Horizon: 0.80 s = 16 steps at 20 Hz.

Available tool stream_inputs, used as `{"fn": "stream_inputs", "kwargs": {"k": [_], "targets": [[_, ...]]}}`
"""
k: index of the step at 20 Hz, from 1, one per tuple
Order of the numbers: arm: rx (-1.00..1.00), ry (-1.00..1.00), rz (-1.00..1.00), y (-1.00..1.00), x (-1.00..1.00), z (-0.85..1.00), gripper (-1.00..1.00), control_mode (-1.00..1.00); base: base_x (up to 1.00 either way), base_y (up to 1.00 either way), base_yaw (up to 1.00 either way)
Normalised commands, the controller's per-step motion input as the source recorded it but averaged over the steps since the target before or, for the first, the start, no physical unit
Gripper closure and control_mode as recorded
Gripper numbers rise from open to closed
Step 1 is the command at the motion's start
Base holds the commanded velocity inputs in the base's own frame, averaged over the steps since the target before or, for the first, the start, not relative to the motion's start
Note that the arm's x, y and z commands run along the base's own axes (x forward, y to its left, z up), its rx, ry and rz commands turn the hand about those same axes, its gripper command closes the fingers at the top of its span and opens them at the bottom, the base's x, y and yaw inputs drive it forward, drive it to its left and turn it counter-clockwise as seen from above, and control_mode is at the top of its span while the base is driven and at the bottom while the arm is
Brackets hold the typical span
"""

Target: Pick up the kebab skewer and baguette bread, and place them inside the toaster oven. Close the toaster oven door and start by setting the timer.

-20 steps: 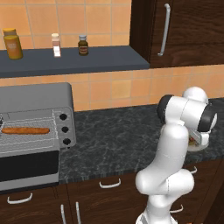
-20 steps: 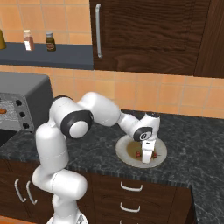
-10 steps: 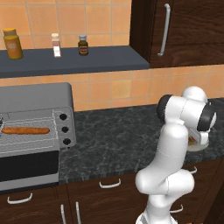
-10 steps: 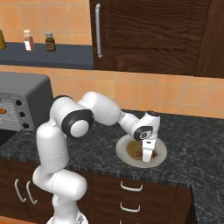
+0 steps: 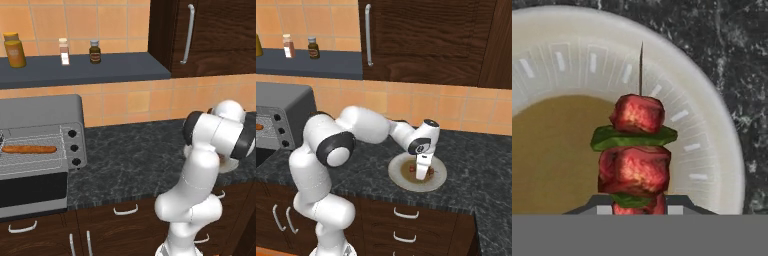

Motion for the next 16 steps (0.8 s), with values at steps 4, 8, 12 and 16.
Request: {"fn": "stream_inputs", "kwargs": {"k": [4, 8, 12, 16], "targets": [[0.0, -0.13, -0.05, 0.8, -0.46, 0.32, 1.0, -1.0, 0.0, 0.0, 0.0], [0.0, -0.14, -0.05, 0.95, -0.33, 0.4, 1.0, -1.0, 0.0, 0.0, 0.0], [-0.01, -0.16, -0.08, 0.95, -0.05, 0.58, 1.0, -1.0, 0.0, 0.0, 0.0], [-0.06, -0.13, -0.06, 1.0, -0.02, 0.62, 1.0, -1.0, 0.0, 0.0, 0.0]]}}
